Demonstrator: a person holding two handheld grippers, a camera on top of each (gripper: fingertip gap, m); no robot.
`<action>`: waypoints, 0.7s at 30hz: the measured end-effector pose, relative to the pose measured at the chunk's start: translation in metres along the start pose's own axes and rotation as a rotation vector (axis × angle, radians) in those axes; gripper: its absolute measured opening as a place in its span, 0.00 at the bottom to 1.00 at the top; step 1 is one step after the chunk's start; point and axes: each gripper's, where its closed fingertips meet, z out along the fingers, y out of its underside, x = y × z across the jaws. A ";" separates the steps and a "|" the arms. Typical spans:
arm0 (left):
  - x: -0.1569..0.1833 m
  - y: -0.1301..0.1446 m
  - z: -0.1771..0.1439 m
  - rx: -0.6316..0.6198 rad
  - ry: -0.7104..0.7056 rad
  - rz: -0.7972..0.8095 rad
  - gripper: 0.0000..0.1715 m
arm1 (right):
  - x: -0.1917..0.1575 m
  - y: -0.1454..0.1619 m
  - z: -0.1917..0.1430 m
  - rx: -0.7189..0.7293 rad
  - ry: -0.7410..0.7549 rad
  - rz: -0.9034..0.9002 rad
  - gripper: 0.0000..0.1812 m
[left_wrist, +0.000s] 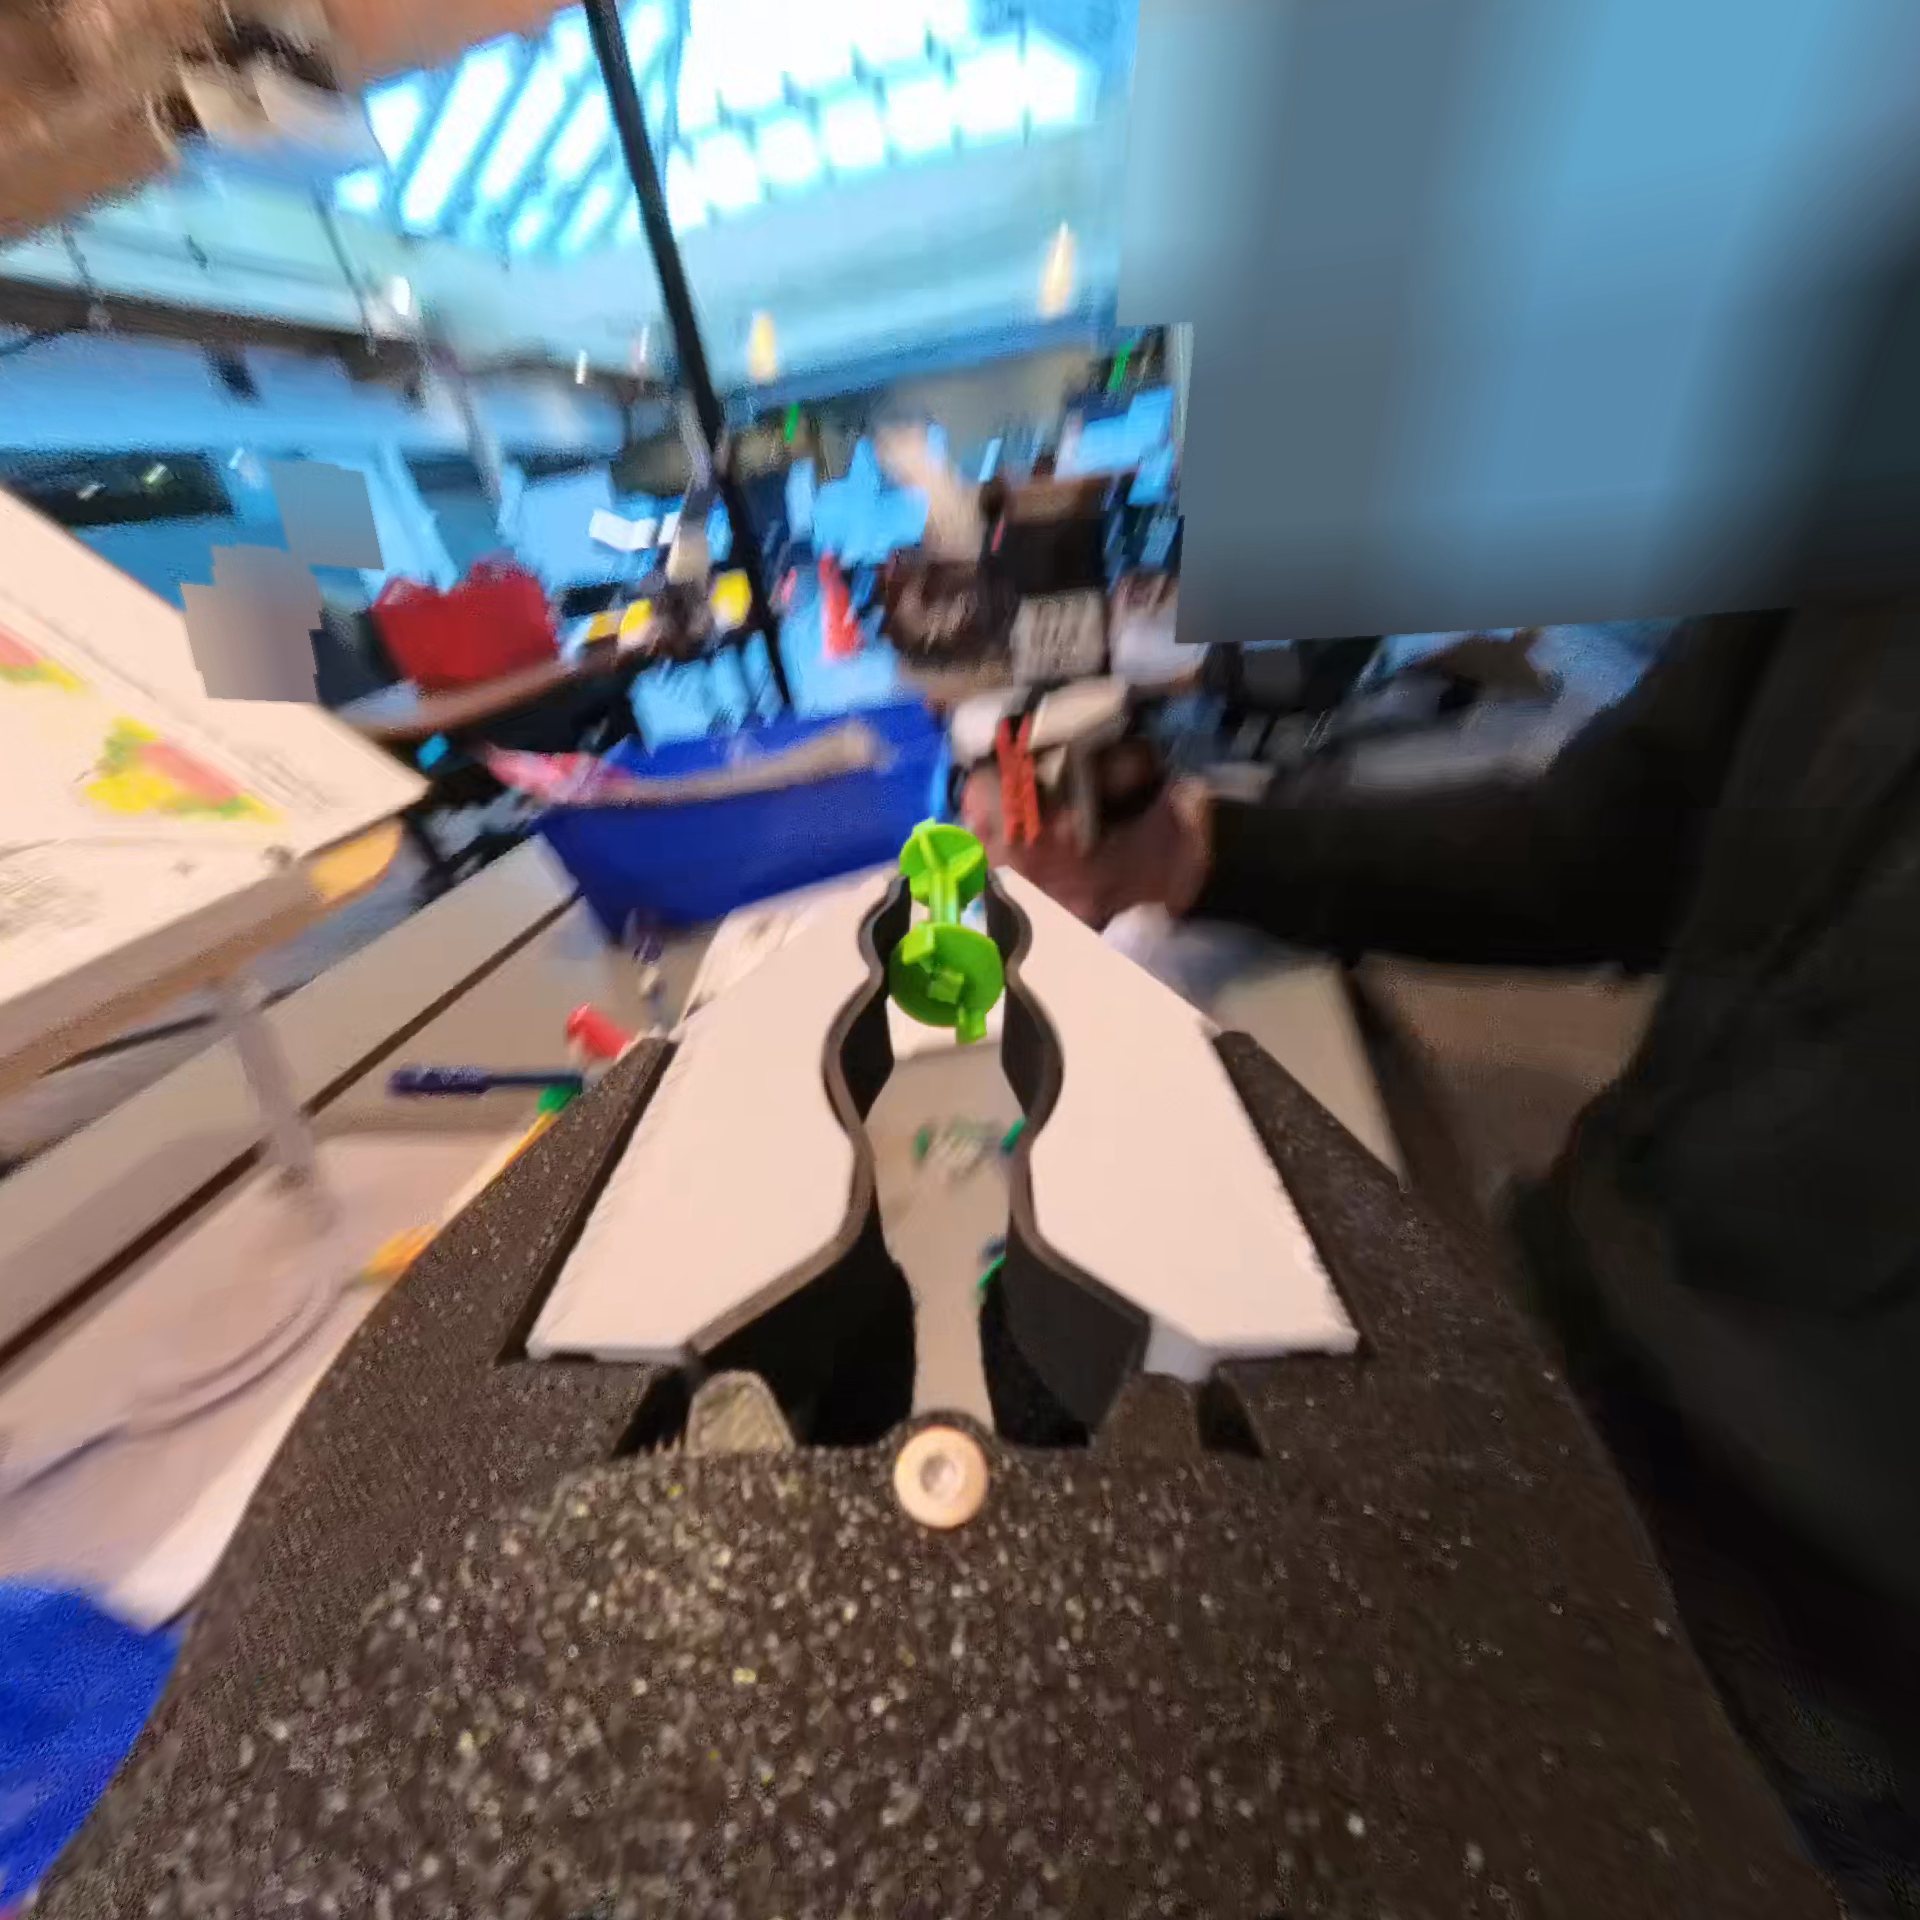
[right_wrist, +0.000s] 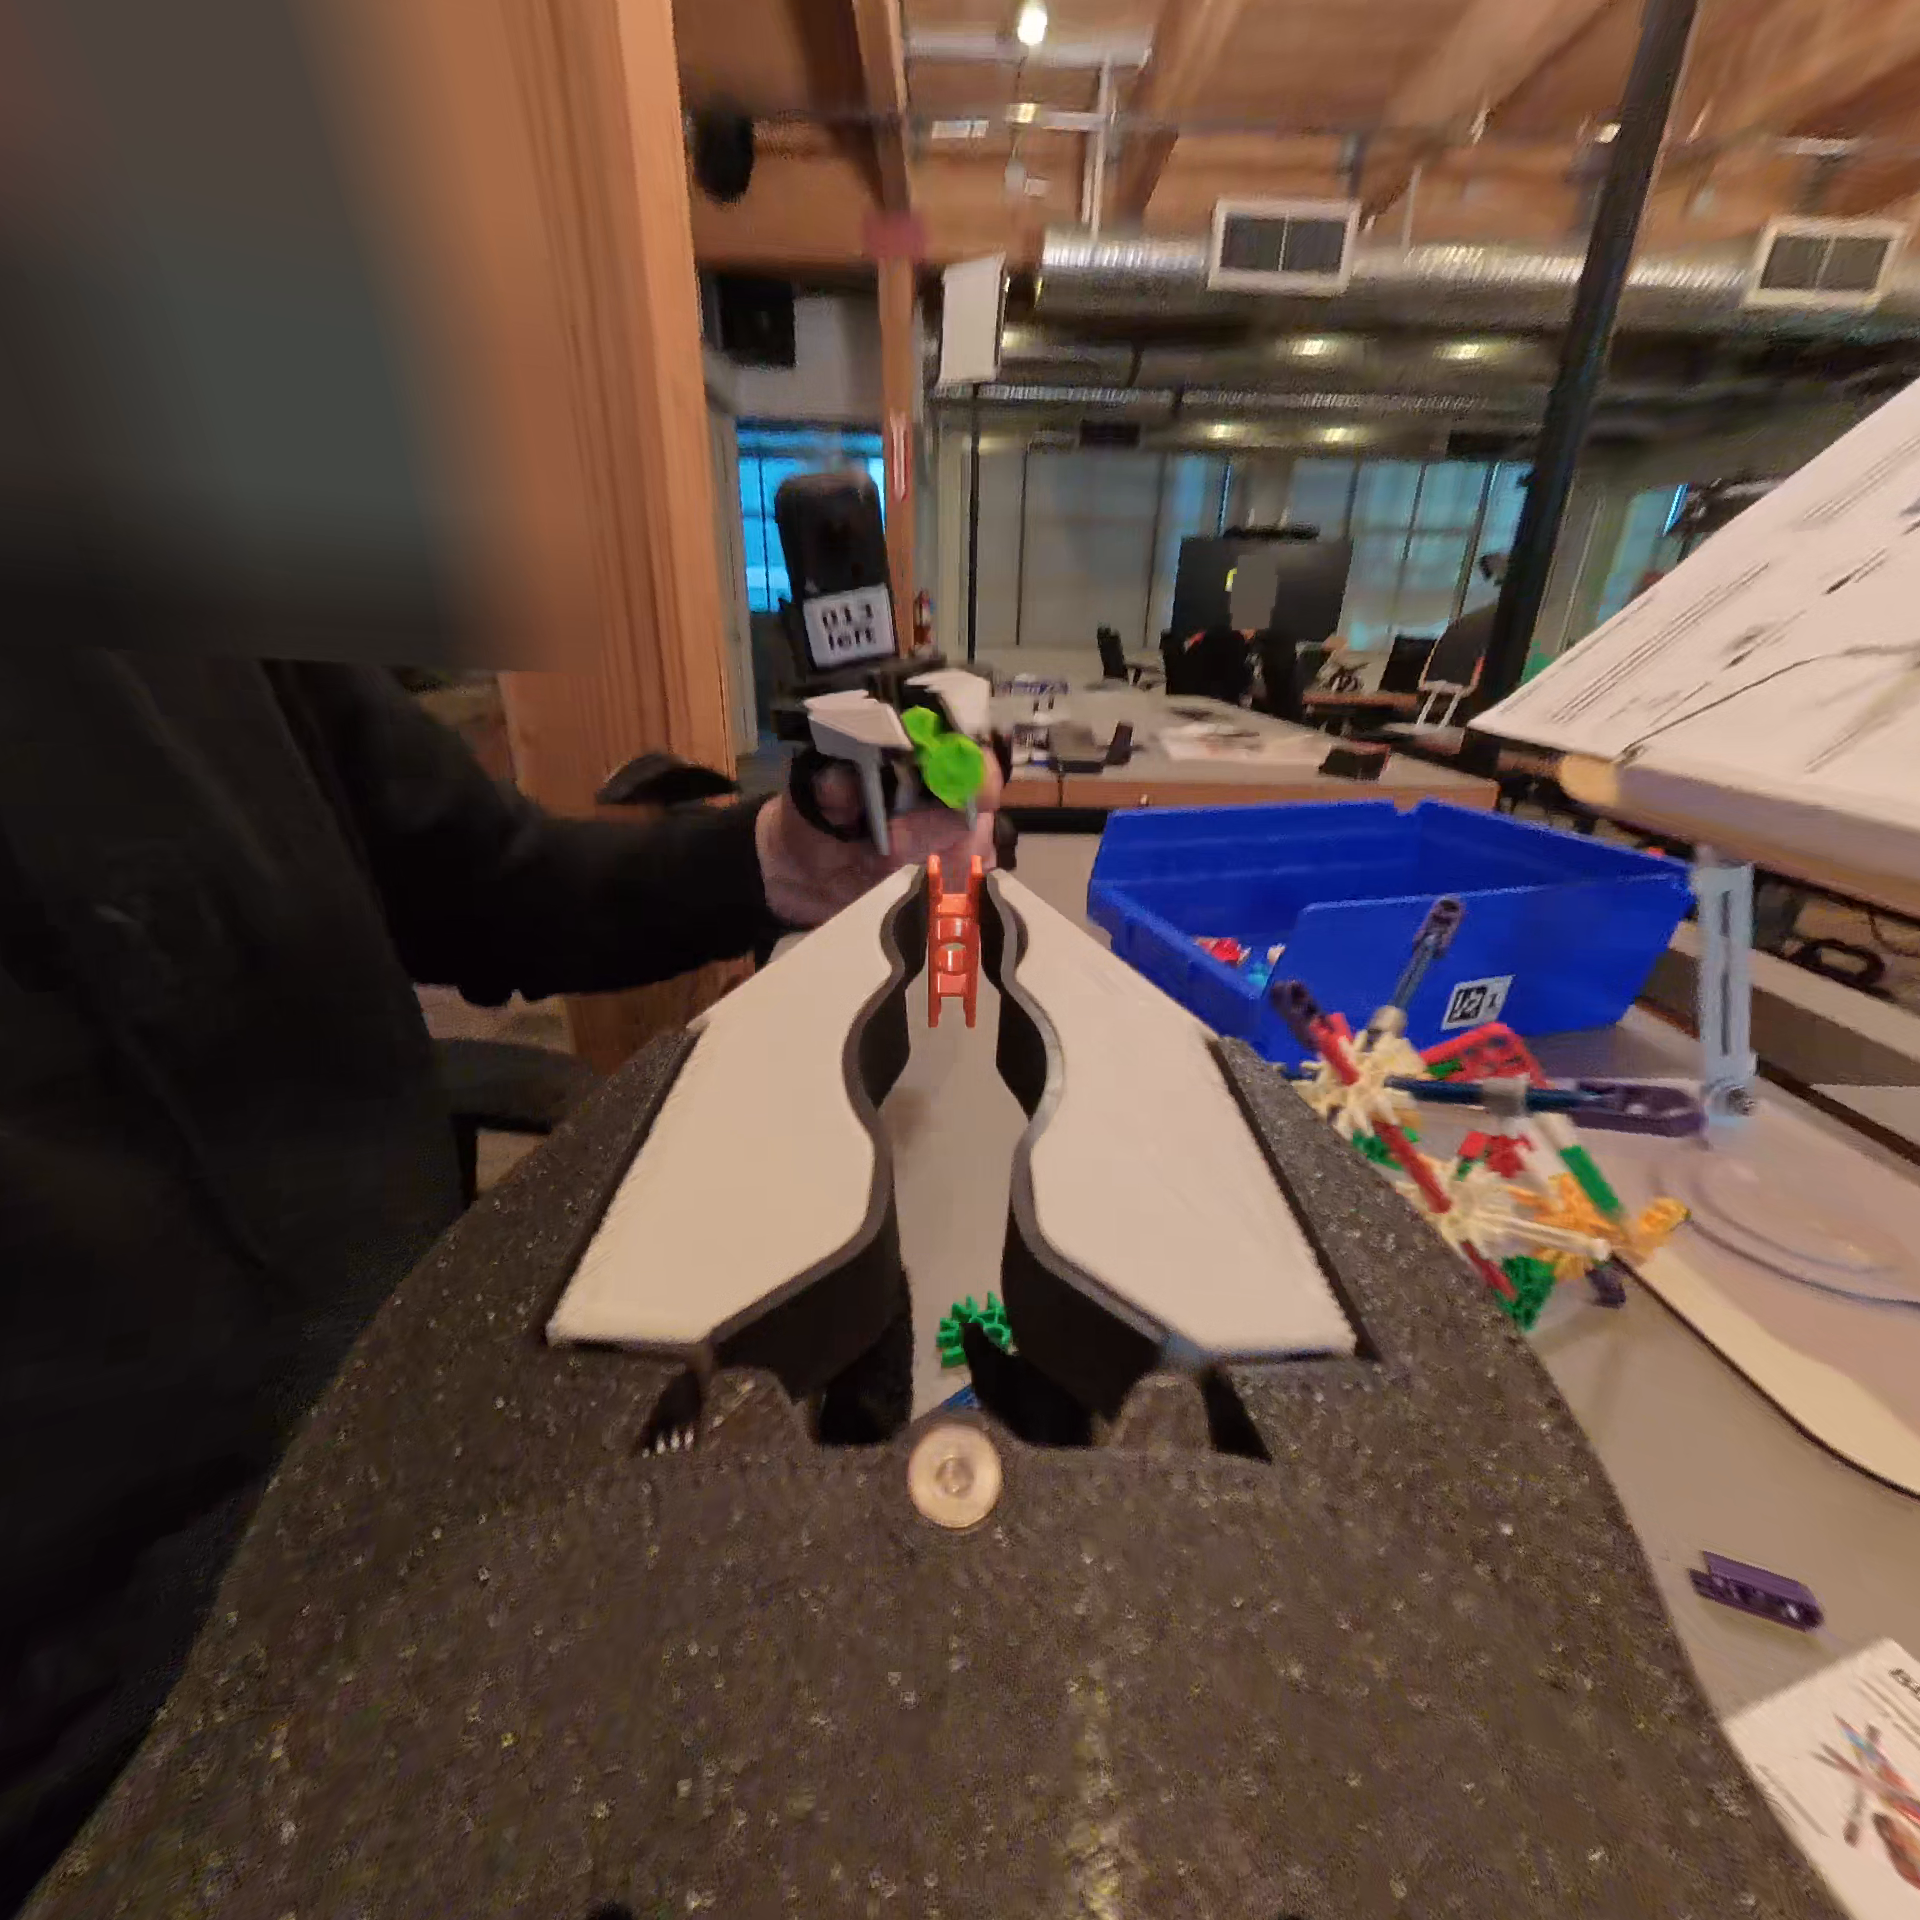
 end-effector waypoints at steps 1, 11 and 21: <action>-0.007 0.019 0.002 -0.121 -0.053 0.079 0.07 | -0.002 0.007 0.004 -0.030 -0.002 -0.008 0.04; -0.188 0.101 -0.119 -0.716 -0.711 0.018 0.40 | 0.001 0.019 0.006 -0.089 0.031 -0.007 0.04; -0.051 0.049 -0.002 -0.422 -0.288 0.040 0.35 | 0.011 0.009 0.034 0.014 0.092 0.208 0.04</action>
